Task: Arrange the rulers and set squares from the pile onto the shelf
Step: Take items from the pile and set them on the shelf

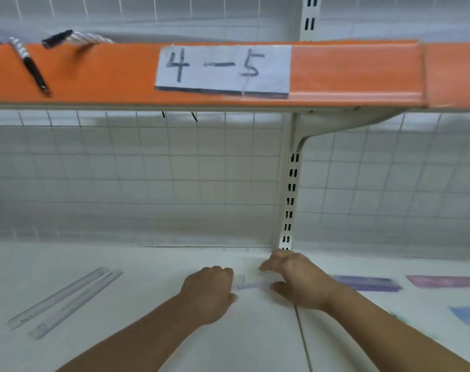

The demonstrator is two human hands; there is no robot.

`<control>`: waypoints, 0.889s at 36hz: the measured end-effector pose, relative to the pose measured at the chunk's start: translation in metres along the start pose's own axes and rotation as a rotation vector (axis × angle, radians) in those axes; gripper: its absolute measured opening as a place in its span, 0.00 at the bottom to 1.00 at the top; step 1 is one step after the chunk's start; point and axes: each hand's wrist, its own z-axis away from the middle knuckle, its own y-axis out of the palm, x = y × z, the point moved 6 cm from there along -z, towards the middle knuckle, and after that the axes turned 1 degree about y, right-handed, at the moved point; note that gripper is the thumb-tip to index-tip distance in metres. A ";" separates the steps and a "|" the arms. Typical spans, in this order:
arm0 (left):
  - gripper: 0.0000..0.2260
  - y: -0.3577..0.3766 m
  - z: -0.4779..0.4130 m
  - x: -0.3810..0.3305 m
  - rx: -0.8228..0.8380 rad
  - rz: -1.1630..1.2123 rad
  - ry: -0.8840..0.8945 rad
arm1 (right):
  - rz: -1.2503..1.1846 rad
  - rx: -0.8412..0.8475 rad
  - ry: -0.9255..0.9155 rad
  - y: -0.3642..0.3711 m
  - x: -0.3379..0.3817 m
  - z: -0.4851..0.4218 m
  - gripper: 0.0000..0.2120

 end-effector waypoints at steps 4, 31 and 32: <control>0.16 -0.001 -0.014 -0.040 0.013 -0.012 0.031 | 0.005 0.011 0.058 -0.009 -0.043 0.023 0.21; 0.19 0.023 -0.046 -0.133 0.135 -0.008 -0.022 | 0.002 0.082 0.152 -0.006 -0.172 0.070 0.19; 0.18 0.023 -0.045 -0.132 0.136 -0.007 -0.028 | -0.001 0.082 0.152 -0.005 -0.172 0.069 0.18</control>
